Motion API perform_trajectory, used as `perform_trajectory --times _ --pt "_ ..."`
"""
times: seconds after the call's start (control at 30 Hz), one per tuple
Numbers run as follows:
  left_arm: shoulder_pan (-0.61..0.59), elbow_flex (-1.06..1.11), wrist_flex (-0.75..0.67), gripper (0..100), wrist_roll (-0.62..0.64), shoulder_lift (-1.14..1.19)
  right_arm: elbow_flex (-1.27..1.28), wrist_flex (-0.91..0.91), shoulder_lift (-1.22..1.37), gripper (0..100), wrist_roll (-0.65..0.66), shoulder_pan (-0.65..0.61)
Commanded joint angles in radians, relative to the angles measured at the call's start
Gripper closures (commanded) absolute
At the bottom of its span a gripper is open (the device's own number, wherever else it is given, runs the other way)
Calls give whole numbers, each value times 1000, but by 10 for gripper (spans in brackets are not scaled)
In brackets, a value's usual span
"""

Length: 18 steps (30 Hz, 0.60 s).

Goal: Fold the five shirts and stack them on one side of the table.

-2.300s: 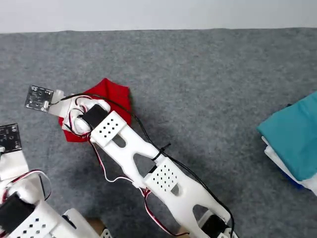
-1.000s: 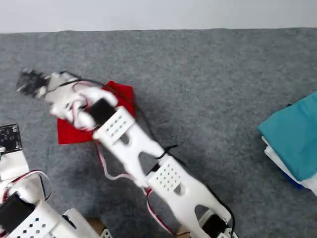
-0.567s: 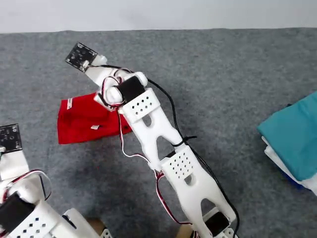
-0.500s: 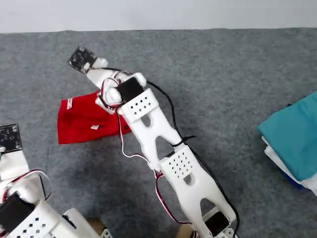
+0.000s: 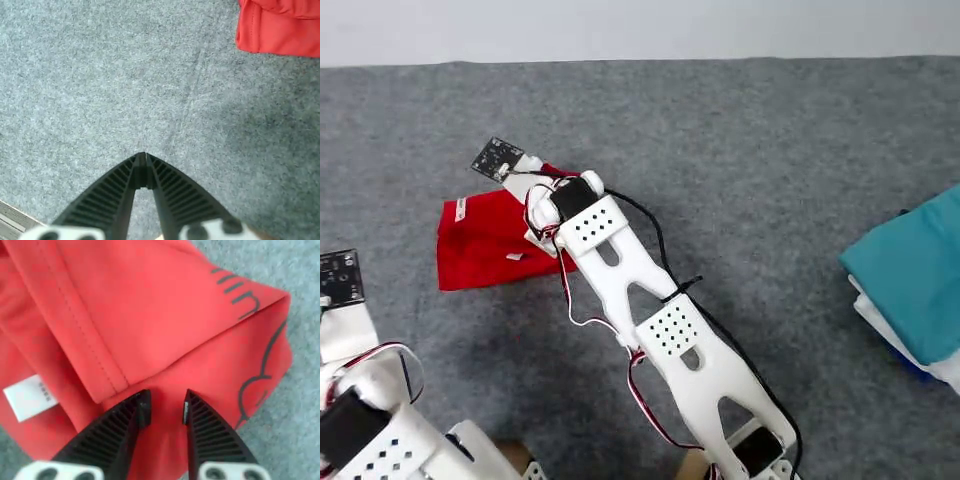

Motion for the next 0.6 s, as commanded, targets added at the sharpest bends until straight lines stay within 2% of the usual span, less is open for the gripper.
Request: perform_trajectory --times 0.0,0.13,0.33,0.57 --pt "-2 -4 -18 995 -5 -8 -9 -96 -18 882 -8 -28" --pt "-2 -4 -18 995 -5 -8 -9 -262 -18 880 3 -56" --pt "-3 -4 -18 995 -5 -9 -9 -453 -18 884 103 -113" --pt "-5 -4 -18 995 -5 -11 -15 -636 -27 884 101 -87"
